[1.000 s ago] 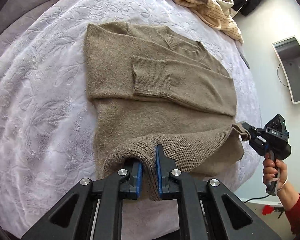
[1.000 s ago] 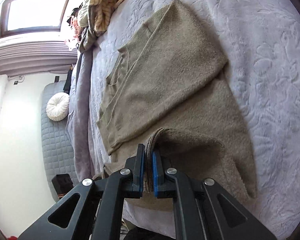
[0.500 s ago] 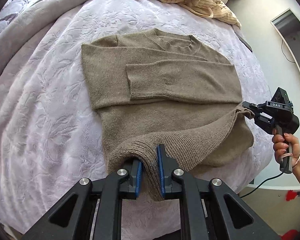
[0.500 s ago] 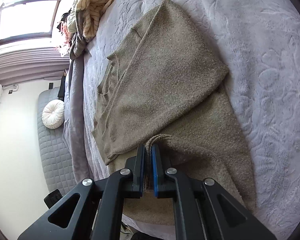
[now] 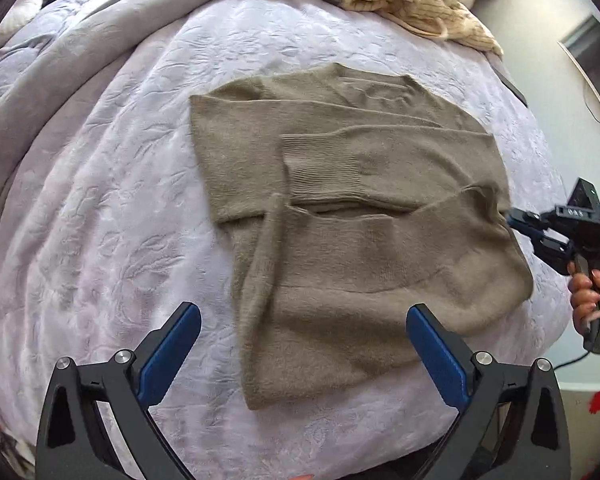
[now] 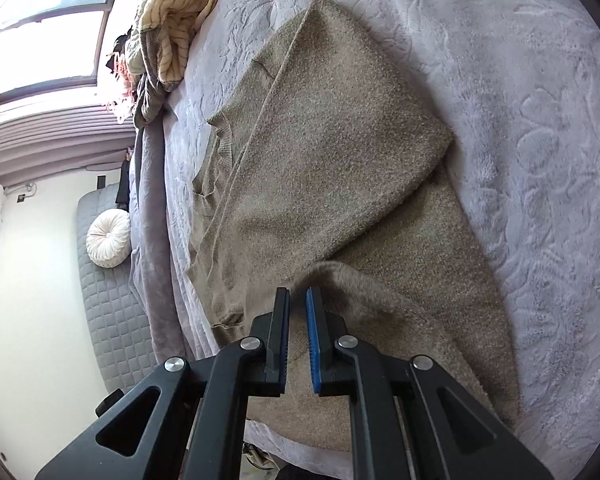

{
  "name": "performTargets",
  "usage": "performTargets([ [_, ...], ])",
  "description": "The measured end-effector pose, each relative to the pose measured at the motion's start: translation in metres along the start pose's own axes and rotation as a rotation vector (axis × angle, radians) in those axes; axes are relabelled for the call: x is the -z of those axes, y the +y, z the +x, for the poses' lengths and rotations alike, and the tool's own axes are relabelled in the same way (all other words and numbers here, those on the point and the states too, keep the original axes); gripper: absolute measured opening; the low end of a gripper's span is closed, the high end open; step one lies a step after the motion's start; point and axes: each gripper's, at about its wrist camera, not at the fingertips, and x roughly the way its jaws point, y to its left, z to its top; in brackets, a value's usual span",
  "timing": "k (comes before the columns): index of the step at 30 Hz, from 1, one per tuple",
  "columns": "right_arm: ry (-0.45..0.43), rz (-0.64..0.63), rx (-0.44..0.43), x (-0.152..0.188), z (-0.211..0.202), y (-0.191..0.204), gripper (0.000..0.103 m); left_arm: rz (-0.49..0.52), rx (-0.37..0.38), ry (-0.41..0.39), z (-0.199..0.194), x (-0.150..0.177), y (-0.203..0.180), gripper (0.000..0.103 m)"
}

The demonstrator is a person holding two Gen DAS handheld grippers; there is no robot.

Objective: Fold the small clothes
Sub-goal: 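Open both grippers to release the folded hem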

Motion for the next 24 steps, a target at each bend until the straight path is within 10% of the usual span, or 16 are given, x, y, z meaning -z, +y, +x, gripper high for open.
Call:
performTargets([
  [3, -0.023, -0.051, 0.070, 0.001, -0.006, 0.008, 0.011, -0.008, -0.026, -0.020, -0.001, -0.003, 0.011, 0.103],
  [7, -0.035, -0.212, 0.211, 0.002, -0.013, 0.031, 0.052, -0.025, 0.002, 0.006, 0.012, -0.008, 0.024, 0.103],
  [17, -0.003, -0.575, 0.432, -0.002, 0.033, 0.080, 0.052, 0.082, 0.021, 0.048, 0.076, -0.045, -0.003, 0.103],
  [24, 0.076, -0.697, 0.498, -0.007, 0.070, 0.069, 0.051, 0.118, -0.036, 0.103, 0.114, -0.047, -0.002, 0.049],
])
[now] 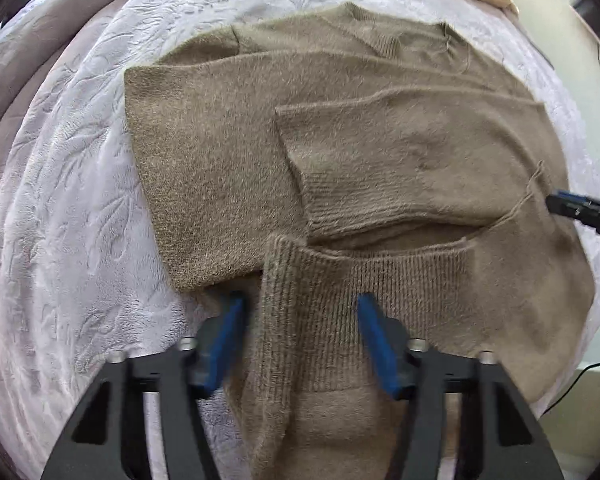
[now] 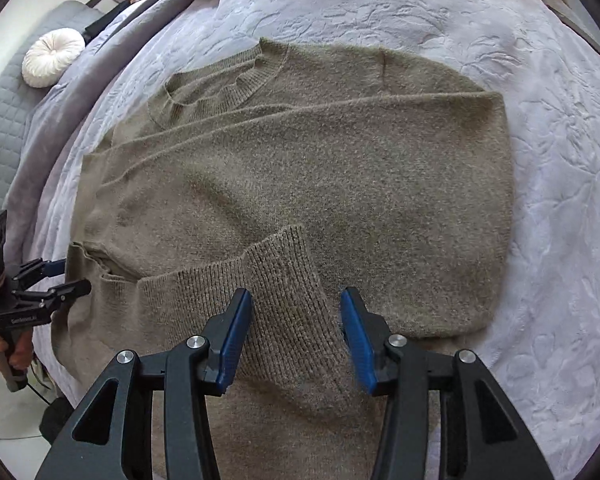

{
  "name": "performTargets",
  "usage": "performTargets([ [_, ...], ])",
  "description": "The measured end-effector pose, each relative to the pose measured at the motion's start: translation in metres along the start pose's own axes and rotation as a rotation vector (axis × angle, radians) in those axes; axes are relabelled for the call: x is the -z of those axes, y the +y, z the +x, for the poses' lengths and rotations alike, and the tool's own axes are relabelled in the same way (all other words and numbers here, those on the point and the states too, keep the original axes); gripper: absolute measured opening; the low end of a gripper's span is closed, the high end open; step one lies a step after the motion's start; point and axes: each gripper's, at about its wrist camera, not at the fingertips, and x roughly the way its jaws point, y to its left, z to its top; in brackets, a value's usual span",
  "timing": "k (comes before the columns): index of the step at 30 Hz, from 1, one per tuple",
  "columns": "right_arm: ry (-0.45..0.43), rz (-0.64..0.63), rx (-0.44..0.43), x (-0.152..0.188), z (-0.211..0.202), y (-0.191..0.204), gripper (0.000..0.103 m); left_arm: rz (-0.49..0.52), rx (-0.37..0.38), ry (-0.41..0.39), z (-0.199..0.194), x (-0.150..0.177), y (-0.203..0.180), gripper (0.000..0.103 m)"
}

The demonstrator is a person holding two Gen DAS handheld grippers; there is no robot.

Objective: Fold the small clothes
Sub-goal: 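Open both grippers to release the folded hem, then grasp the folded hem with both grippers and fold it again over the collar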

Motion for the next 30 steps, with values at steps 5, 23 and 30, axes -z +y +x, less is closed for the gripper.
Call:
performTargets([
  [5, -0.094, -0.025, 0.011, 0.016, -0.017, 0.005, 0.007, 0.027, 0.045, -0.096, -0.020, 0.007, 0.003, 0.008],
  [23, -0.407, -0.123, 0.219, -0.063, -0.095, 0.029, 0.007, -0.046, 0.066, -0.441, -0.103, -0.090, 0.013, 0.008],
  [30, -0.381, -0.084, 0.242, -0.115, -0.046, 0.008, 0.007, -0.091, -0.058, -0.395, -0.029, -0.138, 0.028, 0.008],
])
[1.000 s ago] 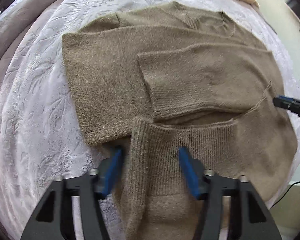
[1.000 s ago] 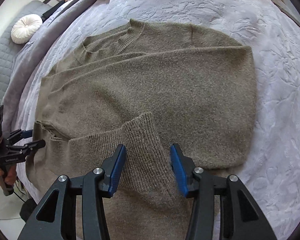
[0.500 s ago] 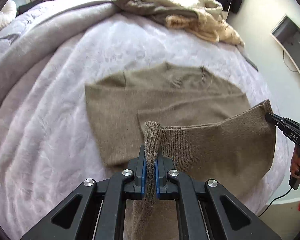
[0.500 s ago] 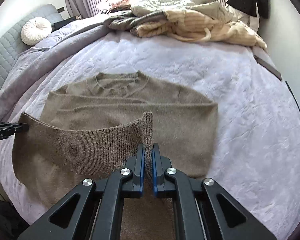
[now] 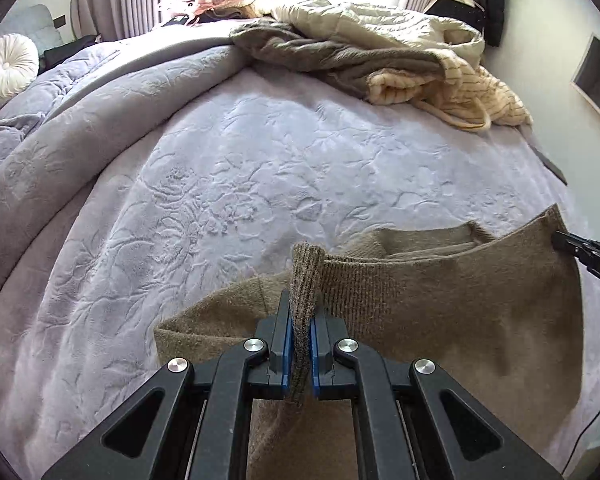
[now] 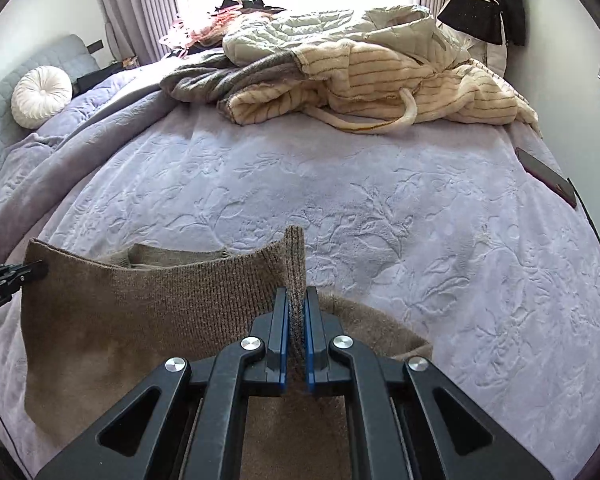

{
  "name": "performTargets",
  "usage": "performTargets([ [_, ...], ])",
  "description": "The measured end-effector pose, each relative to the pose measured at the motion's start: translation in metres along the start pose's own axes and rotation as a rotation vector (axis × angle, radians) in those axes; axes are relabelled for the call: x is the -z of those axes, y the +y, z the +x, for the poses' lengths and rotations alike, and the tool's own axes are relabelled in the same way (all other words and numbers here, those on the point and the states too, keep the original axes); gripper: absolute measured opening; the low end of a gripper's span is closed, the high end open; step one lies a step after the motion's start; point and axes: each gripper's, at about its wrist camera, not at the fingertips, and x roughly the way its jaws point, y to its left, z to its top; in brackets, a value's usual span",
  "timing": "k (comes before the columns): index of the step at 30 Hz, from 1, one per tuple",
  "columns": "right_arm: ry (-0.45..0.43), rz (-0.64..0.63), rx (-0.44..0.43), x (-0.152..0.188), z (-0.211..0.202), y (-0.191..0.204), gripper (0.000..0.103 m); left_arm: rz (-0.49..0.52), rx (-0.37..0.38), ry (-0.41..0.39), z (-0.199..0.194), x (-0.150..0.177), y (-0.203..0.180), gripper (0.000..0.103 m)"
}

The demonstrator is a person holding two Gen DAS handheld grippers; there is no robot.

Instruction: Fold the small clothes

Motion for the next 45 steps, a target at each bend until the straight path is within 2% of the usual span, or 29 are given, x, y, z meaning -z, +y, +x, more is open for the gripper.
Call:
performTargets([
  [5, 0.071, 0.013, 0.029, 0.011, 0.047, -0.006, 0.007, -0.028, -0.037, 0.057, 0.038, 0.007, 0.007, 0.008],
  [9, 0.094, 0.023, 0.036, 0.018, 0.065, -0.010, 0.007, -0.030, -0.065, 0.061, 0.044, 0.007, 0.007, 0.011],
  [10, 0.097, 0.021, 0.038, 0.019, 0.066, -0.010, 0.007, -0.040, -0.083, 0.064, 0.043, 0.006, 0.009, 0.024],
  [11, 0.101, 0.020, 0.038, 0.018, 0.067, -0.011, 0.007, -0.052, -0.147, 0.057, 0.041, 0.005, 0.010, 0.035],
  [12, 0.105, 0.023, 0.038, 0.018, 0.067, -0.012, 0.007, -0.057, -0.225, 0.038, 0.035, 0.004, 0.010, 0.058],
  [13, 0.113, 0.029, 0.042, 0.017, 0.066, -0.012, 0.008, -0.058, -0.294, 0.011, 0.028, 0.004, 0.012, 0.062],
  [14, 0.123, 0.049, 0.054, 0.016, 0.063, -0.015, 0.012, -0.059, -0.316, -0.008, 0.021, 0.004, 0.015, 0.062],
  [15, 0.127, 0.077, 0.060, 0.014, 0.058, -0.019, 0.014, -0.069, -0.306, -0.011, 0.014, 0.003, 0.018, 0.062],
  [18, 0.111, 0.173, 0.044, 0.013, 0.035, -0.033, 0.016, -0.099, -0.211, -0.012, -0.007, 0.007, 0.023, 0.062],
  [22, 0.059, 0.212, -0.099, 0.024, 0.004, -0.035, 0.015, -0.079, -0.009, 0.031, -0.012, 0.014, 0.004, 0.062],
  [24, 0.077, 0.192, -0.152, 0.030, 0.004, -0.026, 0.013, -0.060, 0.049, 0.066, -0.003, 0.021, -0.013, 0.062],
  [28, 0.142, 0.176, -0.146, 0.046, 0.031, -0.013, 0.013, -0.082, 0.001, 0.135, 0.032, 0.037, -0.020, 0.062],
  [29, 0.163, 0.194, -0.139, 0.051, 0.040, -0.018, 0.009, -0.089, -0.002, 0.132, 0.036, 0.041, -0.018, 0.062],
  [32, 0.138, 0.261, -0.156, 0.058, 0.044, -0.035, 0.007, -0.072, -0.004, 0.123, 0.029, 0.045, -0.017, 0.062],
  [38, 0.126, 0.316, -0.123, 0.055, 0.030, -0.058, 0.012, -0.042, -0.085, 0.140, 0.012, 0.054, -0.009, 0.062],
  [45, 0.144, 0.428, -0.159, 0.073, 0.009, -0.082, 0.013, -0.164, -0.049, 0.184, -0.010, 0.074, 0.018, 0.062],
])
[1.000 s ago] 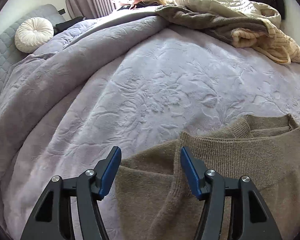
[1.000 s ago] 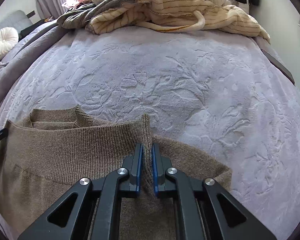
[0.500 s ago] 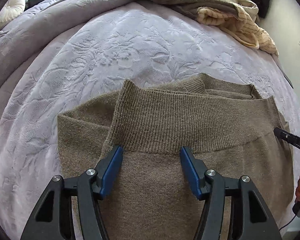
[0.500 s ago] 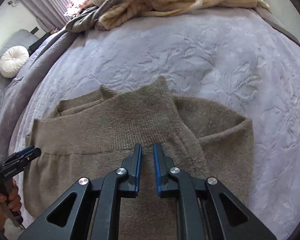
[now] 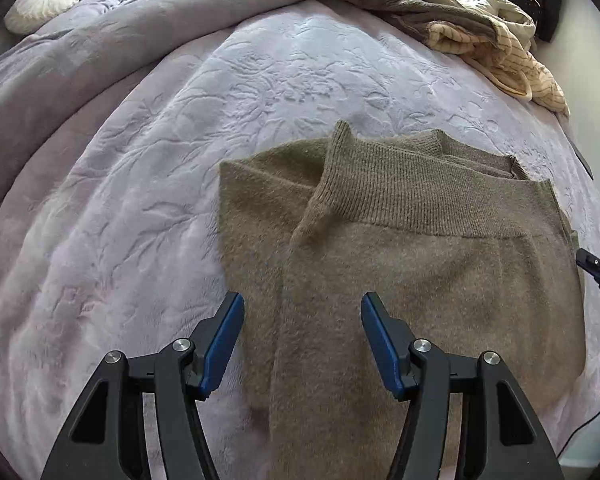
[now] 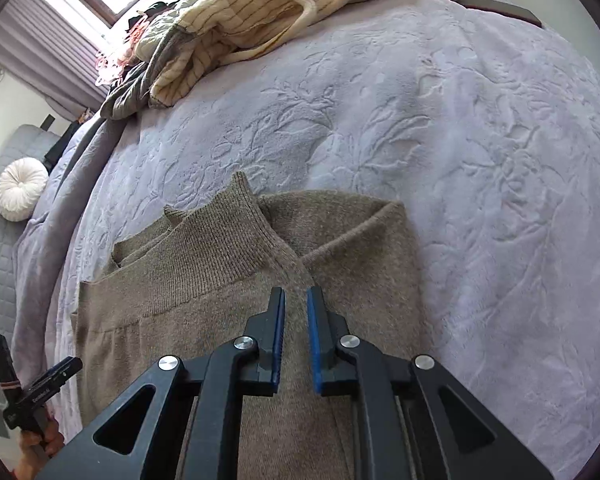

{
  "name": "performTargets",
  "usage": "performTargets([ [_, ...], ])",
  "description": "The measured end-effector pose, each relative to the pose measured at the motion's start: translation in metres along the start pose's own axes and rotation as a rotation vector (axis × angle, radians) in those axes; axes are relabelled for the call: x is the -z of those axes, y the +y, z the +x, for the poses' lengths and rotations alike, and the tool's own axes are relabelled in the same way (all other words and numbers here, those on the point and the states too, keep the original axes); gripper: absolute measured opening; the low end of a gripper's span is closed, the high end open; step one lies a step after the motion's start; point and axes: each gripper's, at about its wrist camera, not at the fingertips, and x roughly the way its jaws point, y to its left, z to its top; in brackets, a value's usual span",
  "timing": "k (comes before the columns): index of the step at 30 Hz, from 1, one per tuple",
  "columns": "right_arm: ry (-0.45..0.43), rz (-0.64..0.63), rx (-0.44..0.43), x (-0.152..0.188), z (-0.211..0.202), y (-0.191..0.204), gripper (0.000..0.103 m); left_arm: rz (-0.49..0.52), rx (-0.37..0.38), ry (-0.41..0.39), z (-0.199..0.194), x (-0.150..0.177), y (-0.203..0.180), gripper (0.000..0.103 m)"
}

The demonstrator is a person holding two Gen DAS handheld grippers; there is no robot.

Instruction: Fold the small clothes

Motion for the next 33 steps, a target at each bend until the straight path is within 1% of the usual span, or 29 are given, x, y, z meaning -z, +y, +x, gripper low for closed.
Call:
performTargets([
  [6, 0.031, 0.128, -0.044, 0.024, -0.015, -0.022, 0.017, -0.061, 0.039, 0.045, -0.017, 0.026, 0.014, 0.062],
  [9, 0.050, 0.178, -0.073, 0.039, -0.023, -0.029, 0.026, -0.115, 0.072, 0.075, -0.025, 0.041, 0.026, 0.062],
  [10, 0.054, 0.187, -0.082, 0.044, -0.026, -0.030, 0.032, -0.132, 0.080, 0.083, -0.027, 0.046, 0.029, 0.062],
  [11, 0.057, 0.195, -0.091, 0.049, -0.030, -0.031, 0.035, -0.150, 0.088, 0.092, -0.029, 0.052, 0.032, 0.062],
  [13, 0.063, 0.207, -0.114, 0.060, -0.035, -0.031, 0.036, -0.179, 0.104, 0.110, -0.031, 0.061, 0.037, 0.062],
  [16, 0.084, 0.216, -0.184, 0.078, -0.043, -0.025, 0.036, -0.236, 0.144, 0.141, -0.034, 0.077, 0.043, 0.062],
  [18, 0.100, 0.216, -0.235, 0.091, -0.046, -0.019, 0.037, -0.291, 0.183, 0.162, -0.034, 0.090, 0.048, 0.062],
  [21, 0.146, 0.248, -0.329, 0.114, -0.047, -0.010, 0.041, -0.383, 0.251, 0.189, -0.031, 0.109, 0.054, 0.062],
  [24, 0.249, 0.290, -0.455, 0.146, -0.032, 0.010, 0.041, -0.471, 0.311, 0.209, -0.022, 0.122, 0.055, 0.062],
  [27, 0.349, 0.266, -0.524, 0.176, -0.007, 0.048, 0.041, -0.515, 0.346, 0.195, -0.015, 0.124, 0.055, 0.062],
  [28, 0.371, 0.272, -0.542, 0.185, 0.002, 0.059, 0.041, -0.526, 0.356, 0.189, -0.012, 0.123, 0.056, 0.062],
  [29, 0.399, 0.297, -0.575, 0.195, 0.016, 0.071, 0.041, -0.541, 0.367, 0.182, -0.010, 0.122, 0.057, 0.062],
  [31, 0.438, 0.354, -0.612, 0.210, 0.040, 0.090, 0.042, -0.569, 0.380, 0.169, -0.007, 0.121, 0.061, 0.062],
  [32, 0.452, 0.384, -0.631, 0.216, 0.052, 0.100, 0.047, -0.590, 0.389, 0.156, -0.006, 0.121, 0.065, 0.062],
  [33, 0.452, 0.400, -0.641, 0.221, 0.062, 0.108, 0.048, -0.608, 0.392, 0.142, -0.006, 0.120, 0.067, 0.062],
])
